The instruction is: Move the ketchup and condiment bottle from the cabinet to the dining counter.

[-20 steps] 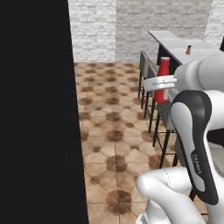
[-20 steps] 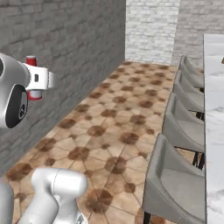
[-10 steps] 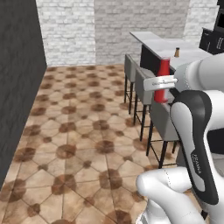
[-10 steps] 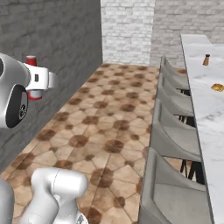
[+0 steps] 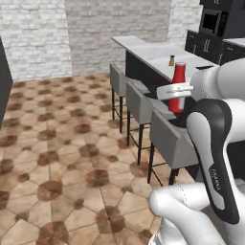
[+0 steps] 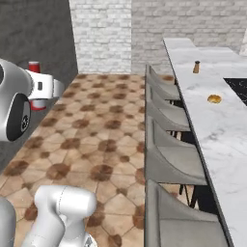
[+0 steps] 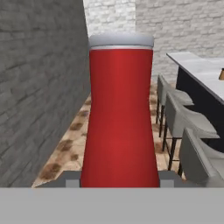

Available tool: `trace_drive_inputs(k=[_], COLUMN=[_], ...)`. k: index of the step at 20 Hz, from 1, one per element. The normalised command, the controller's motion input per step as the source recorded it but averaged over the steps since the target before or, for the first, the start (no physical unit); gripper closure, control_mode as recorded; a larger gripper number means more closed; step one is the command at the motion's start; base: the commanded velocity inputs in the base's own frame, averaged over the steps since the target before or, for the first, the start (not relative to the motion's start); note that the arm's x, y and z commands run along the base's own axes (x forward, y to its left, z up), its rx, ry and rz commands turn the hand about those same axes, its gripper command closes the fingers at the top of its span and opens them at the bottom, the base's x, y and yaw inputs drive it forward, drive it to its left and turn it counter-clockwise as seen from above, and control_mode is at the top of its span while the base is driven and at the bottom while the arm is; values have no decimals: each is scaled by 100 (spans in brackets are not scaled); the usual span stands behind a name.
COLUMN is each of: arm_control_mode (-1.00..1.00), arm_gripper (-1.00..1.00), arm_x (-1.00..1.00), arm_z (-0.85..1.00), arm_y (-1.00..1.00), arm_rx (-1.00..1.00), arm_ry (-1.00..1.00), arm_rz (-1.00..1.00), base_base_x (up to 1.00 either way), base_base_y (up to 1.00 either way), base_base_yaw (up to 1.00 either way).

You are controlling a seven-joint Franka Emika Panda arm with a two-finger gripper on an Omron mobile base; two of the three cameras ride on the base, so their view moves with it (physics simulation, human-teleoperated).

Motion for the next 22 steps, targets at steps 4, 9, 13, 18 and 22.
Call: trace_drive_inputs(k=[4, 9, 13, 18, 22], arm_control_mode=[100, 100, 100, 100, 100], arm_gripper=[100, 100, 100, 100, 100], arm_x=[0, 0, 0, 0, 0], arm_z=[0, 0, 0, 0, 0], arm_y=[0, 0, 0, 0, 0], arm_rx=[0, 0, 0, 0, 0], arm_ry=[0, 0, 0, 0, 0], arm_rz=[0, 0, 0, 0, 0], base_base_x=[57, 52, 50, 48, 27], base_base_y=[28, 29, 29, 29, 25], base_base_yaw=[-46, -51, -53, -55, -77])
